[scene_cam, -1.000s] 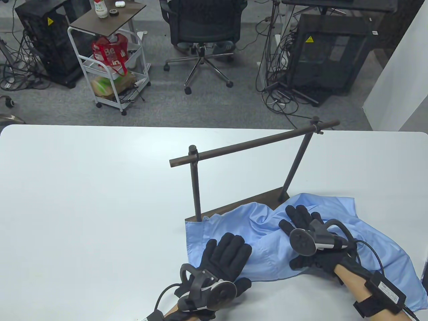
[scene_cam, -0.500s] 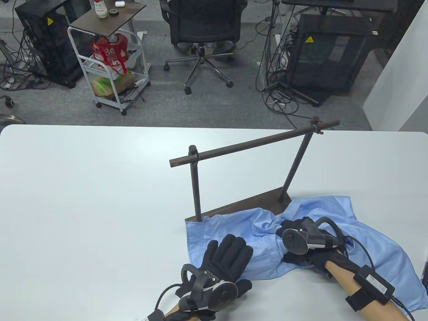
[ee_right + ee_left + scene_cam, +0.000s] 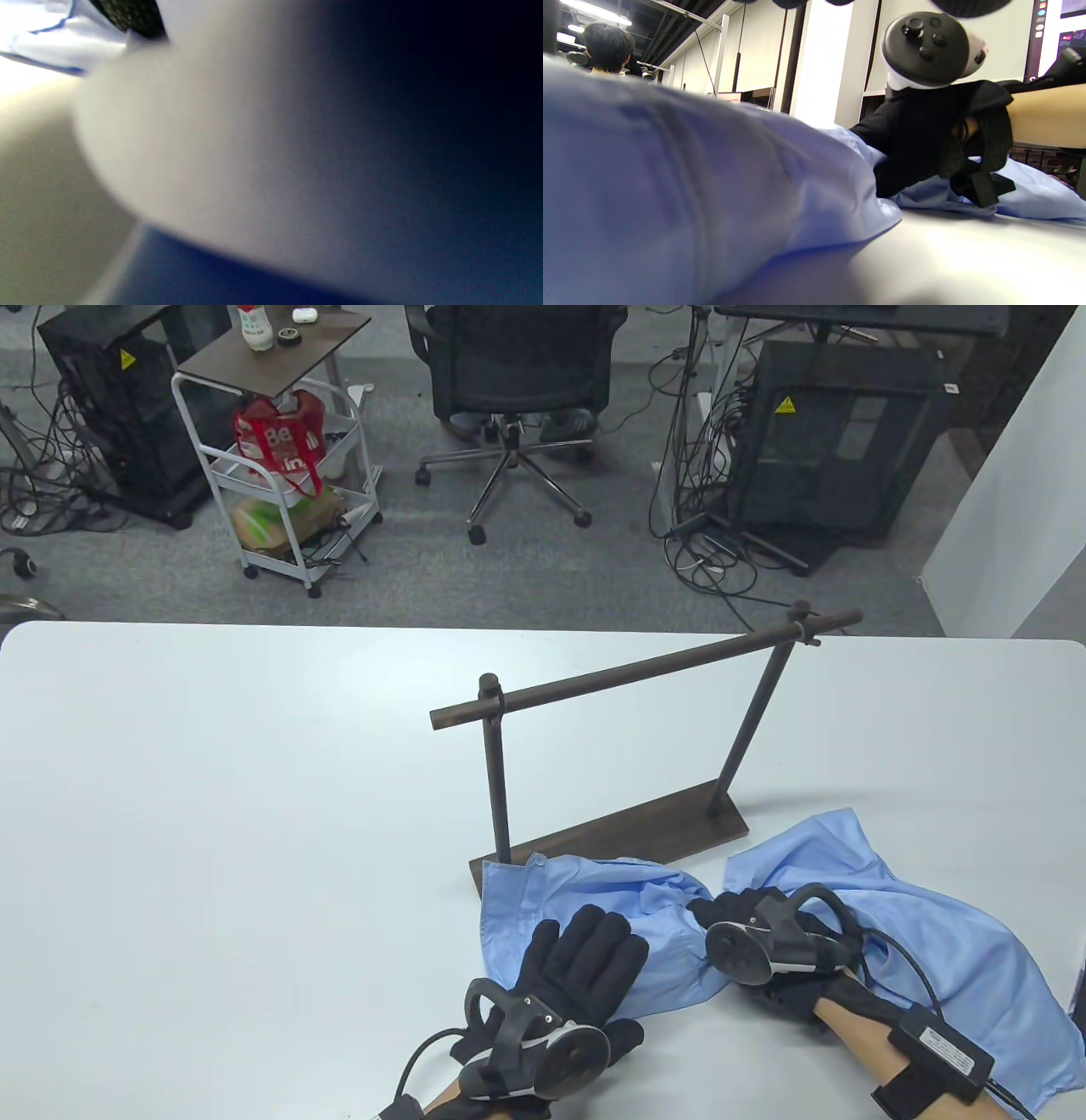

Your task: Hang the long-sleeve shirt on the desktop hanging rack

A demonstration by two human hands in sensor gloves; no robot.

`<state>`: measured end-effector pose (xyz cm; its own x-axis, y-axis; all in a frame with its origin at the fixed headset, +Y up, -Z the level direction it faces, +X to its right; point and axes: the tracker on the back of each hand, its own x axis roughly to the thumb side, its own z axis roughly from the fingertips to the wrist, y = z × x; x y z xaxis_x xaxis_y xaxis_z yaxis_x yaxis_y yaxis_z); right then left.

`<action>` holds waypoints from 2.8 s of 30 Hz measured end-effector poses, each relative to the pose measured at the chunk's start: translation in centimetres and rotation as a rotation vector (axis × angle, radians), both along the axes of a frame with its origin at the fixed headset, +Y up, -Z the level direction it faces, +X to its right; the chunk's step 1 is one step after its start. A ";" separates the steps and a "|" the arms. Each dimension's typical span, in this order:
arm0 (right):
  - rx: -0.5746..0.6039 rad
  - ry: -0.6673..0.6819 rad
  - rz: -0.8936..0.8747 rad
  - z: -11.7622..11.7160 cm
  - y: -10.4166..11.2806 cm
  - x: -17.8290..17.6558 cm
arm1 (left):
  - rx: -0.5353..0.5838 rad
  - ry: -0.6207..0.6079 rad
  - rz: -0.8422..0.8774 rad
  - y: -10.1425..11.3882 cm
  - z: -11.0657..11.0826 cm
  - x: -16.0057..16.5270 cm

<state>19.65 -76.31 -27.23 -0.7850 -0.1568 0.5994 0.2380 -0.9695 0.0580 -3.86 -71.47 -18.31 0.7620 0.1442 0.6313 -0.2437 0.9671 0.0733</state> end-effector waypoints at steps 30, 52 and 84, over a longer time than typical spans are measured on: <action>0.490 -0.254 -0.407 1.9 15.5 7.6 | 0.028 -0.025 -0.002 0.1 0.5 0.4; 0.919 -0.278 -0.709 8.0 33.5 8.4 | 0.029 -0.021 -0.032 0.1 0.6 0.5; 1.194 -0.304 -0.880 4.3 42.2 -5.8 | 0.004 -0.001 -0.046 0.2 0.3 0.5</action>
<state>13.82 -34.10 -22.95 -0.9517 0.1523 0.2666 -0.3018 -0.3048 -0.9033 -3.38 -71.24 -17.97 0.7668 0.1065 0.6330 -0.1992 0.9769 0.0769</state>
